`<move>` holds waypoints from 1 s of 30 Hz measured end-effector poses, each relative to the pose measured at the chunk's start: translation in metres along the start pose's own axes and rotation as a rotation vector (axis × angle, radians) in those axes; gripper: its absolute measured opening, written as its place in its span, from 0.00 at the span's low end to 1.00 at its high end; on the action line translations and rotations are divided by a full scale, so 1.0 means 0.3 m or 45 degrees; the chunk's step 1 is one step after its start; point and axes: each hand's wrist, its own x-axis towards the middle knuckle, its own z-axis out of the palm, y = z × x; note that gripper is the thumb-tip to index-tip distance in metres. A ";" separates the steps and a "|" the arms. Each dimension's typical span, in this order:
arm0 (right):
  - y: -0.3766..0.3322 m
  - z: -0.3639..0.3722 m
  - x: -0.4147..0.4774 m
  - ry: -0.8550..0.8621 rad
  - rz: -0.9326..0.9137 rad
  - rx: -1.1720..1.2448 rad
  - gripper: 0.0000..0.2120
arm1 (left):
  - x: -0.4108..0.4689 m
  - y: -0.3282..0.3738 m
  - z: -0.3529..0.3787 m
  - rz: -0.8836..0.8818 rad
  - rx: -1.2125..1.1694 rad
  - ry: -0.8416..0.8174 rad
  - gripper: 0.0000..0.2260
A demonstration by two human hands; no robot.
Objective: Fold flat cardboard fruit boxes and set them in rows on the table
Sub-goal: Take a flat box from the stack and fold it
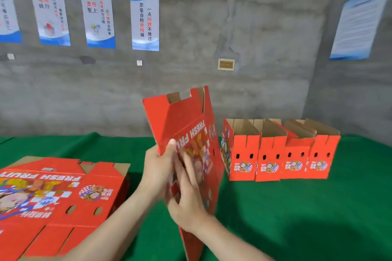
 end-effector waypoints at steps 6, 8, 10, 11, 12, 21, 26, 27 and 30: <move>0.151 -0.181 -0.002 -0.105 0.112 -0.352 0.20 | -0.007 -0.106 -0.099 -0.144 -0.152 -0.194 0.12; 0.187 -0.268 0.033 -0.010 0.195 -0.489 0.19 | -0.021 -0.142 -0.123 -0.170 -0.113 -0.269 0.15; 0.220 -0.362 0.064 0.046 0.381 -0.543 0.24 | -0.029 -0.163 -0.143 -0.186 -0.115 -0.296 0.18; 0.231 -0.407 0.078 0.045 0.516 -0.545 0.28 | -0.032 -0.168 -0.150 -0.187 -0.134 -0.294 0.18; 0.242 -0.449 0.087 0.019 0.642 -0.562 0.31 | -0.035 -0.172 -0.156 -0.187 -0.147 -0.293 0.18; 0.247 -0.639 0.111 -0.579 0.997 -0.314 0.15 | -0.058 -0.217 -0.164 -0.127 -0.157 -0.304 0.09; 0.221 -0.661 0.080 -0.563 1.035 -0.172 0.11 | -0.018 -0.260 -0.186 -0.082 -0.235 -0.348 0.21; 0.217 -0.659 0.077 -0.509 1.020 -0.207 0.09 | -0.009 -0.266 -0.188 -0.097 -0.253 -0.367 0.23; 0.203 -0.652 0.079 -0.268 0.995 -0.267 0.17 | 0.013 -0.282 -0.190 -0.163 -0.326 -0.426 0.24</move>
